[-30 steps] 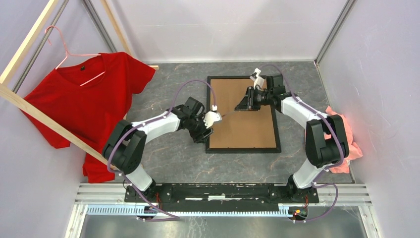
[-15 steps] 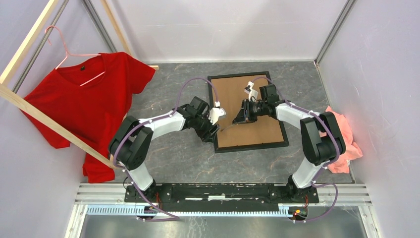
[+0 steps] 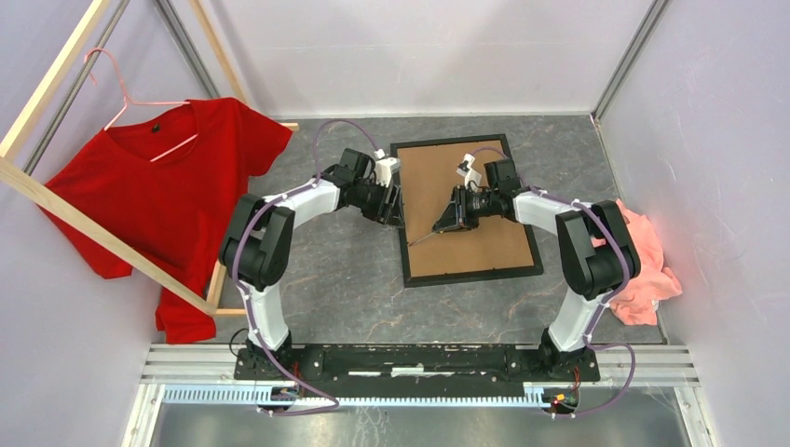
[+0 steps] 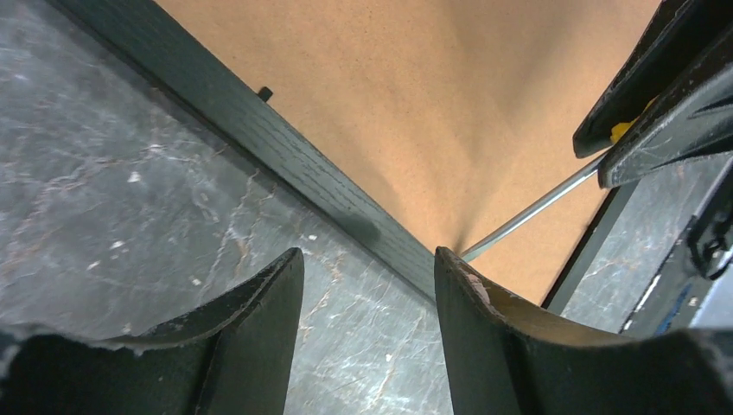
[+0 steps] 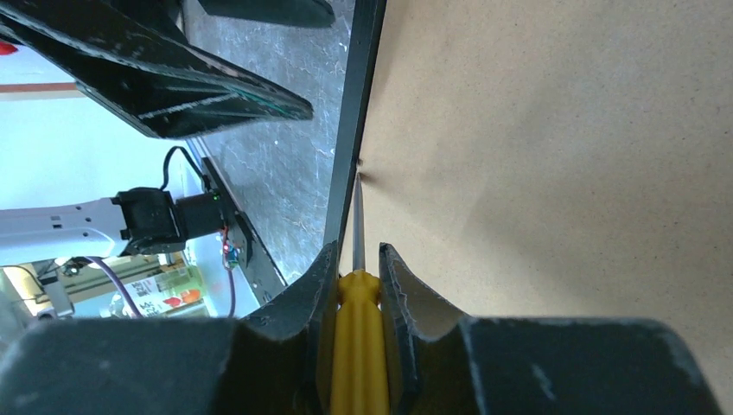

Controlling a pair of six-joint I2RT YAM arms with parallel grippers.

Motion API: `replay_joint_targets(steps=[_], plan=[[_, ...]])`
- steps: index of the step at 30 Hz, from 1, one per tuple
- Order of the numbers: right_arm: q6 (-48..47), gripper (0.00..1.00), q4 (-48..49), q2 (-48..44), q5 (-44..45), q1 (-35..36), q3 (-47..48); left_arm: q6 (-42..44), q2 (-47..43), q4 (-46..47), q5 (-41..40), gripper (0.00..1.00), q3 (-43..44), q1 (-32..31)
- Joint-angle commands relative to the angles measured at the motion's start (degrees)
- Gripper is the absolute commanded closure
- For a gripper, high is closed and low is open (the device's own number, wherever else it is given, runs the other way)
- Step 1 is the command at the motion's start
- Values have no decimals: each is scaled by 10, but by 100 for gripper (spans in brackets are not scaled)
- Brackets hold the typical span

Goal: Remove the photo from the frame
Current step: Adjust the photo frame at the center of the board, then release the photo frame item from the photo frame.

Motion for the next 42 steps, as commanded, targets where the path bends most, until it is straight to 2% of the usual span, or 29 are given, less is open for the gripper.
replay_joint_targets(steps=[1, 10, 17, 38, 40, 42], plan=[[31, 100, 18, 14, -1, 2, 20, -84, 25, 28, 46, 37, 25, -8], [40, 100, 20, 35, -12, -3, 23, -113, 51, 48, 46, 38, 24, -10], [38, 100, 18, 27, -17, -24, 20, -126, 68, 48, 15, 42, 30, -18], [70, 100, 44, 43, -12, -15, 14, -204, 88, 84, -29, 62, -14, -42], [65, 100, 35, 36, -2, -12, 13, -215, 88, 87, -35, 65, -19, -42], [56, 100, 17, 18, 26, -7, 12, -230, 85, 93, -47, 73, -27, -43]])
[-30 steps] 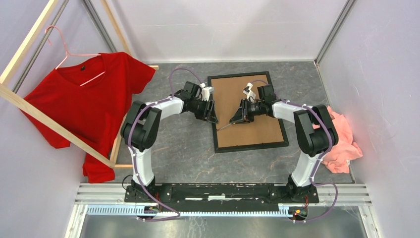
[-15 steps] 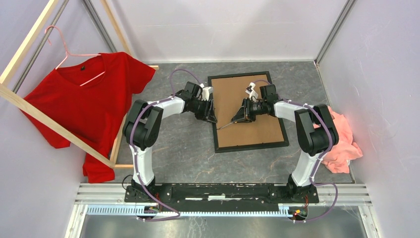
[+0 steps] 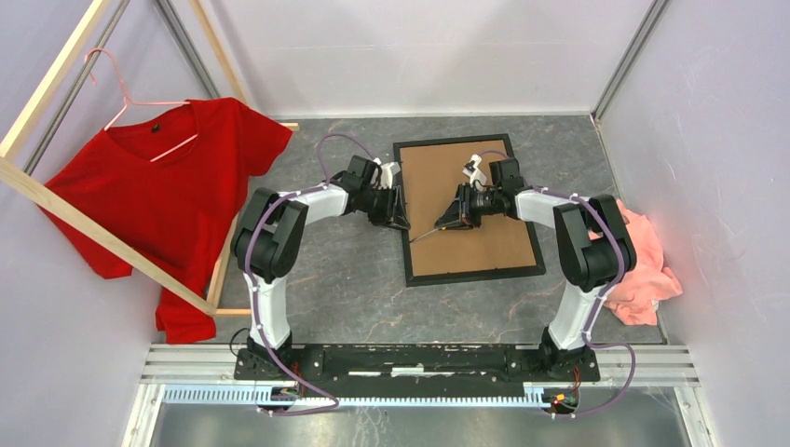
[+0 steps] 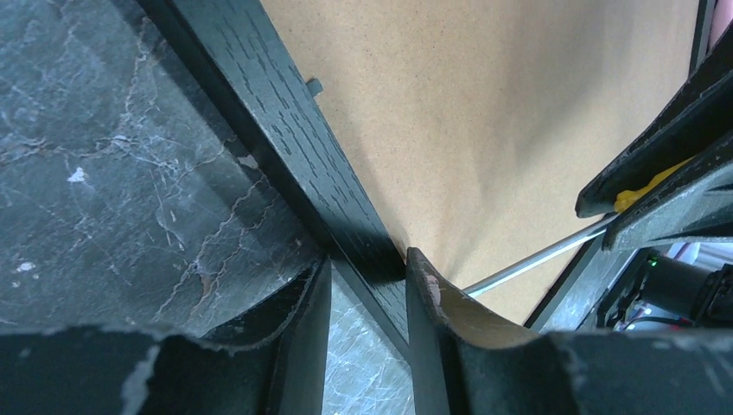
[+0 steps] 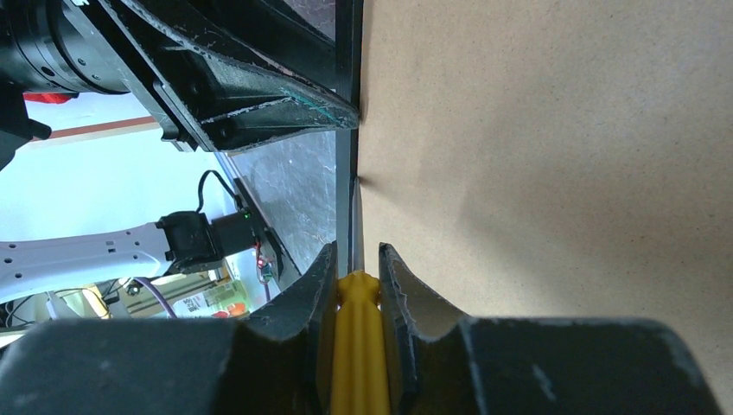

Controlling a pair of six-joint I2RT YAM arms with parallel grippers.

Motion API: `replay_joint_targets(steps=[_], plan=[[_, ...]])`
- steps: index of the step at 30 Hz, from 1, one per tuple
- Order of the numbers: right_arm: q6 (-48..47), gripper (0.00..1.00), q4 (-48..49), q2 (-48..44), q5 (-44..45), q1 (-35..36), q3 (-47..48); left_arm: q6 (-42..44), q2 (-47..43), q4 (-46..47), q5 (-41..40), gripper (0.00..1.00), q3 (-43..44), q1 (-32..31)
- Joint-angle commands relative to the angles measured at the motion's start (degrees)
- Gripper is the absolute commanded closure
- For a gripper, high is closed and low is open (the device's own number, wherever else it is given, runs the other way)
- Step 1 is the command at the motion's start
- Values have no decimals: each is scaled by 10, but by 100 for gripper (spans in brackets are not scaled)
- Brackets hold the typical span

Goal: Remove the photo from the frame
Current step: Release the photo frame item from the photo frame.

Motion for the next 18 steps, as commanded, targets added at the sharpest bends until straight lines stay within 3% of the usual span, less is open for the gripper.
replay_joint_targets(steps=[1, 6, 15, 18], plan=[[-14, 100, -19, -29, 65, 21, 4, -49, 16, 31, -45, 77, -29, -26], [-19, 100, -101, -78, 173, 59, 45, -81, 23, 22, -67, 98, -27, -43], [-6, 100, -169, -112, 339, 161, 119, -117, 29, -8, -132, 98, -11, -68], [23, 100, -162, -121, 357, 178, 122, -125, 26, -8, -145, 98, -14, -70]])
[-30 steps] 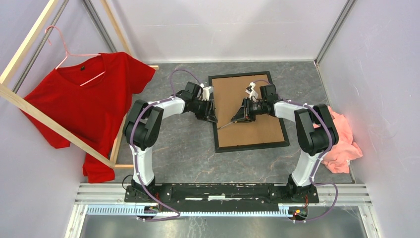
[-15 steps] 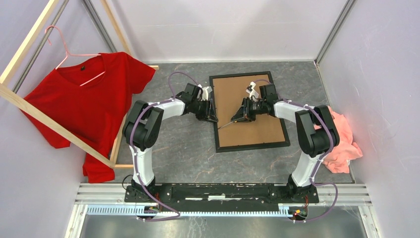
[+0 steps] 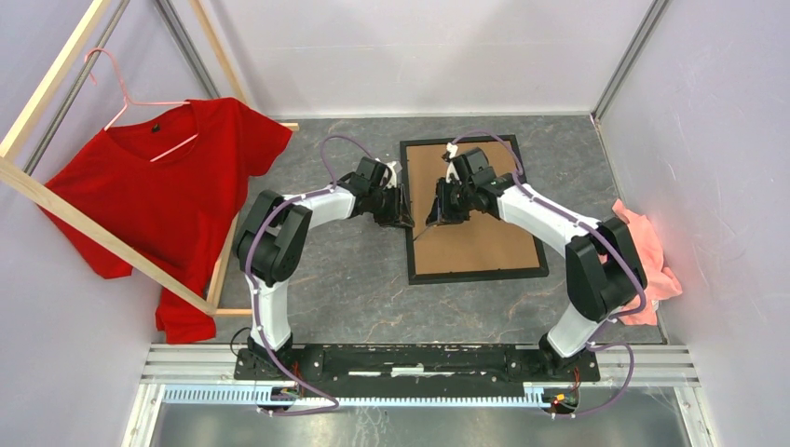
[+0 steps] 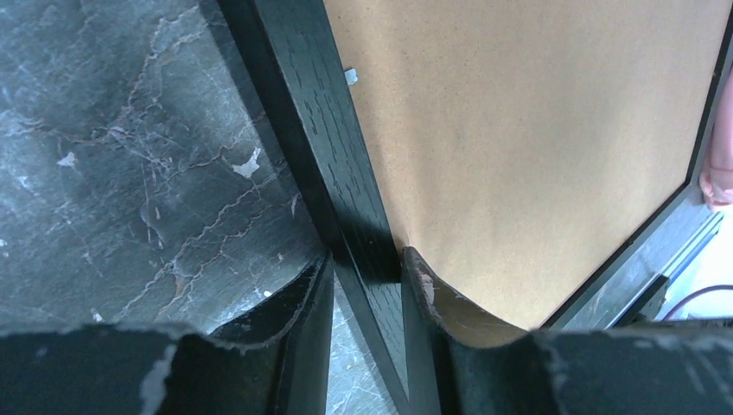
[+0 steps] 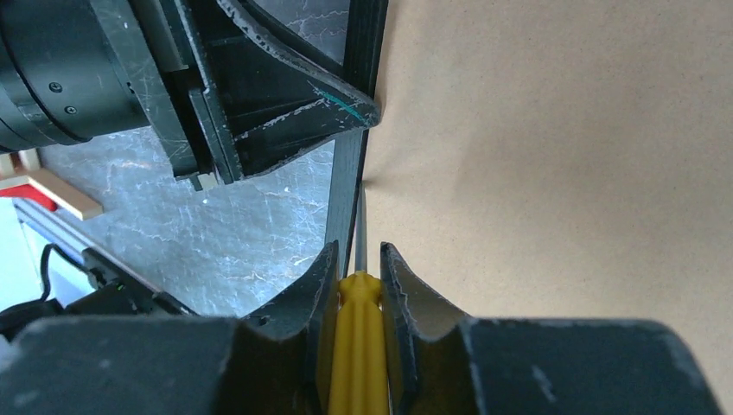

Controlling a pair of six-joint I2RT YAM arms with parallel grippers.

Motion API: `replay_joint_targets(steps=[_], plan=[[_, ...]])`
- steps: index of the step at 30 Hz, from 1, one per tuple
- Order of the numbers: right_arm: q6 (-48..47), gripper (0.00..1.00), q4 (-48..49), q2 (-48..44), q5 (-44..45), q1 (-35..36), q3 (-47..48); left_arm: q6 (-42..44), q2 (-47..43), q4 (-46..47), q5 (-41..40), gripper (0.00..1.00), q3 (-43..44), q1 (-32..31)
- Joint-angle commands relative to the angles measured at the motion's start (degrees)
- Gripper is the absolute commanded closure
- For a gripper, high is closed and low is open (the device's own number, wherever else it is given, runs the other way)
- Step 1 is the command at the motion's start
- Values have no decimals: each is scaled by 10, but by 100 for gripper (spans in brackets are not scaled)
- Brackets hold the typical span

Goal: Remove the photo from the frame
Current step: Release the photo frame item from the photo frame.

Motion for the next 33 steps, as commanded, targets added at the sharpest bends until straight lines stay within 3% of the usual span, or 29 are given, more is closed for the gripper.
replay_joint_targets(steps=[1, 13, 20, 26, 33], plan=[[51, 100, 32, -22, 33, 42, 31, -34, 31, -18, -57, 98, -18, -40], [105, 100, -22, 37, 53, 124, 203, -46, 49, -24, -101, 98, -17, -59], [141, 100, 17, 64, -35, 142, 181, -50, 57, -20, -97, 98, -17, -60], [152, 100, 72, 51, -100, 117, 136, -51, 54, -19, -92, 98, -18, -59], [72, 100, 60, 67, -36, 125, 209, -51, 55, -11, -81, 98, -21, -60]])
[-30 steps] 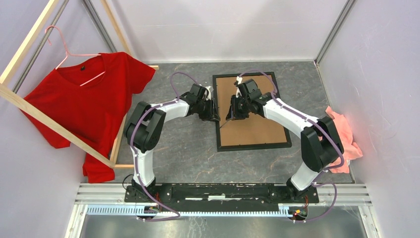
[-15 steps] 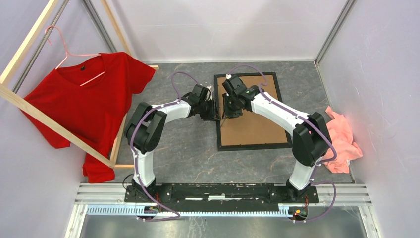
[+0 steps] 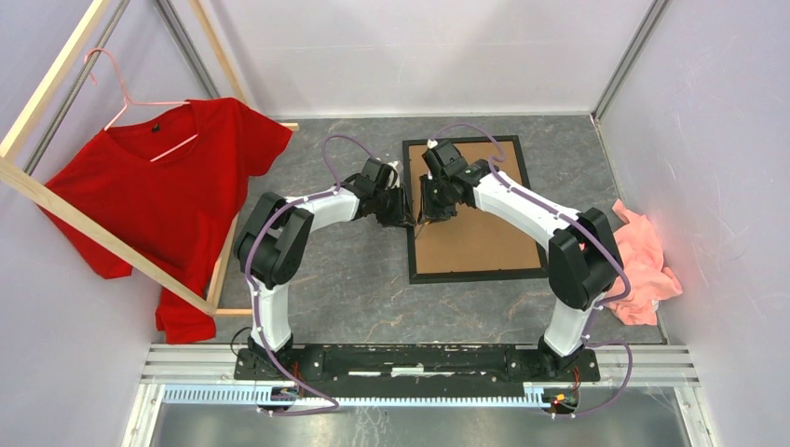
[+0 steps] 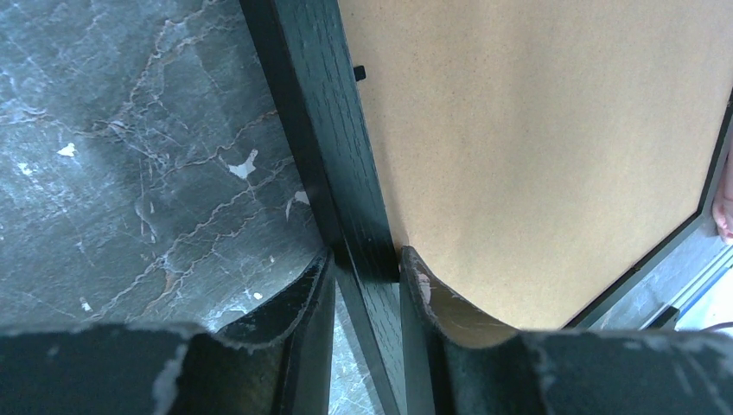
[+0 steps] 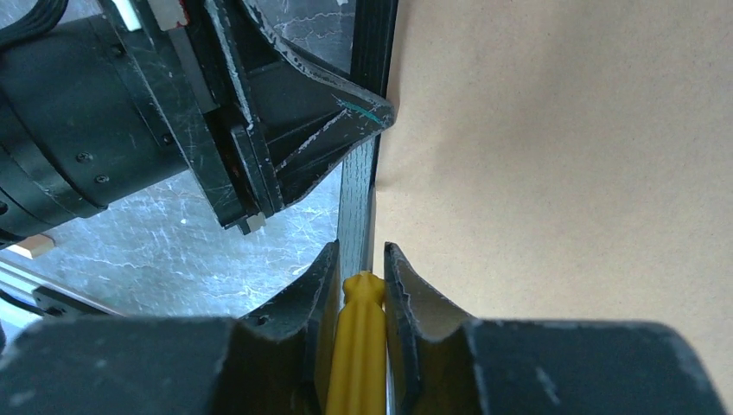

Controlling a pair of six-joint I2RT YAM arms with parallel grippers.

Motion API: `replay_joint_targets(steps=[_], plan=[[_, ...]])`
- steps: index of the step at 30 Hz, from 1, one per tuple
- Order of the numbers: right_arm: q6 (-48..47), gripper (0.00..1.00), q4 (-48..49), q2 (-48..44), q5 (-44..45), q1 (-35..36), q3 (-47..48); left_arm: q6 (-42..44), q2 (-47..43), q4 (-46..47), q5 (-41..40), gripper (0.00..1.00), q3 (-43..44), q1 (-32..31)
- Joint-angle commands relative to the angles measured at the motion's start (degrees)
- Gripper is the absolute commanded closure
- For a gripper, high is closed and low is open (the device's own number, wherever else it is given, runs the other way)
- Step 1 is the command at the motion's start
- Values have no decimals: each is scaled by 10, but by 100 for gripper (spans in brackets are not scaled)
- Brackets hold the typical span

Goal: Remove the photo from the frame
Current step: Release the photo frame item from the photo frame.

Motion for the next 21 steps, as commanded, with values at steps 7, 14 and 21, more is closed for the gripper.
replay_joint_targets(steps=[7, 14, 21], plan=[[-59, 100, 175, -28, -186, 23, 67, -3, 43, -9, -6, 98, -16, -37], [-130, 100, 172, -91, -253, -85, 15, 19, 37, -5, 9, 98, -15, -37], [-97, 100, 261, -130, -329, -172, -63, 47, 29, -2, 14, 98, -16, -37]])
